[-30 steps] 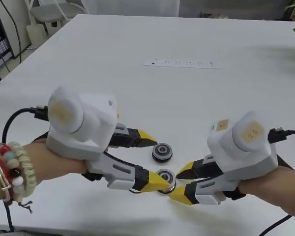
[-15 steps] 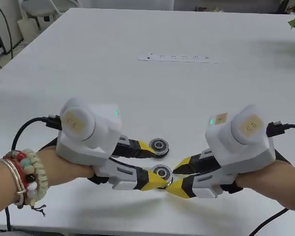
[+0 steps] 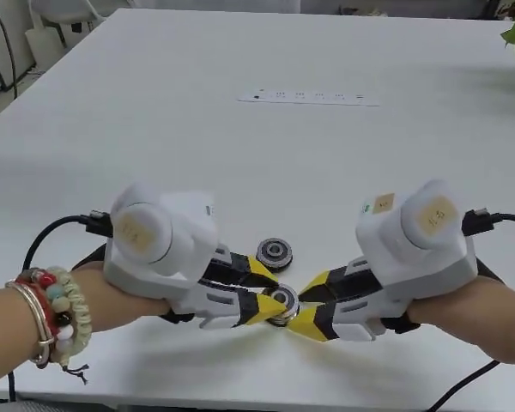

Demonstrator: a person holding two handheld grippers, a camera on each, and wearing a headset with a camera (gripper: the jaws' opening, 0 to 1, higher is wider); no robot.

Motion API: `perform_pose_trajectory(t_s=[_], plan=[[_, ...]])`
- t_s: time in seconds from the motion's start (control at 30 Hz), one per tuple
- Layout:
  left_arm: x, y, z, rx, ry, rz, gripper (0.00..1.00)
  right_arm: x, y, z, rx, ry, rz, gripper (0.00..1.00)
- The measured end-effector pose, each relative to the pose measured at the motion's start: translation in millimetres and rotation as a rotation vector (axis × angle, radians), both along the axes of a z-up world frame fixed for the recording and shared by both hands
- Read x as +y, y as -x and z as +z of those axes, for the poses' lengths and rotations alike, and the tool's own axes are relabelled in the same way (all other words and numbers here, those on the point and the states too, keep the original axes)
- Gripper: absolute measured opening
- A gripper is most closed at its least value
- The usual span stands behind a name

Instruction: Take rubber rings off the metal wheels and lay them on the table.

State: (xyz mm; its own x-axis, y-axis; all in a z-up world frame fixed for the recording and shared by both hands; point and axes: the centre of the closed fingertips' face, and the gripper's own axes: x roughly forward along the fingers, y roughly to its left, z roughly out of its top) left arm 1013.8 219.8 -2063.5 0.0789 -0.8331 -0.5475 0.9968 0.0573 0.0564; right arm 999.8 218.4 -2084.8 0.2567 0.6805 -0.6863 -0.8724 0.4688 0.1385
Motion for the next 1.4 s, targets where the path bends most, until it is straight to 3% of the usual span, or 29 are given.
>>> perform_pose_trajectory(t_s=[0.33,0.63,0.93,1.13,1.27,1.4], plan=[[1.3,6.5,0.5,0.009,0.018,0.001,0.08,1.1,-0.7,-0.1,-0.001,-0.001,0.000,0.17],[2.3,9.2,0.8,0.011,0.025,0.004,0.08,-5.7,-2.4,0.5,-0.027,0.024,0.015,0.01],[2.5,10.4,0.6,0.008,0.023,0.006,0.08,-7.5,-4.7,-1.1,-0.021,0.046,-0.008,0.00],[2.4,9.1,0.3,0.012,0.024,0.008,0.08,-10.8,-6.8,1.0,0.066,0.007,-0.090,0.00],[2.3,8.9,0.2,0.012,0.026,0.011,0.08,-11.5,-6.5,2.8,0.151,-0.039,-0.168,0.00],[2.2,8.6,0.1,0.010,0.024,0.010,0.08,-12.5,-7.0,6.5,0.182,-0.079,-0.192,0.00]])
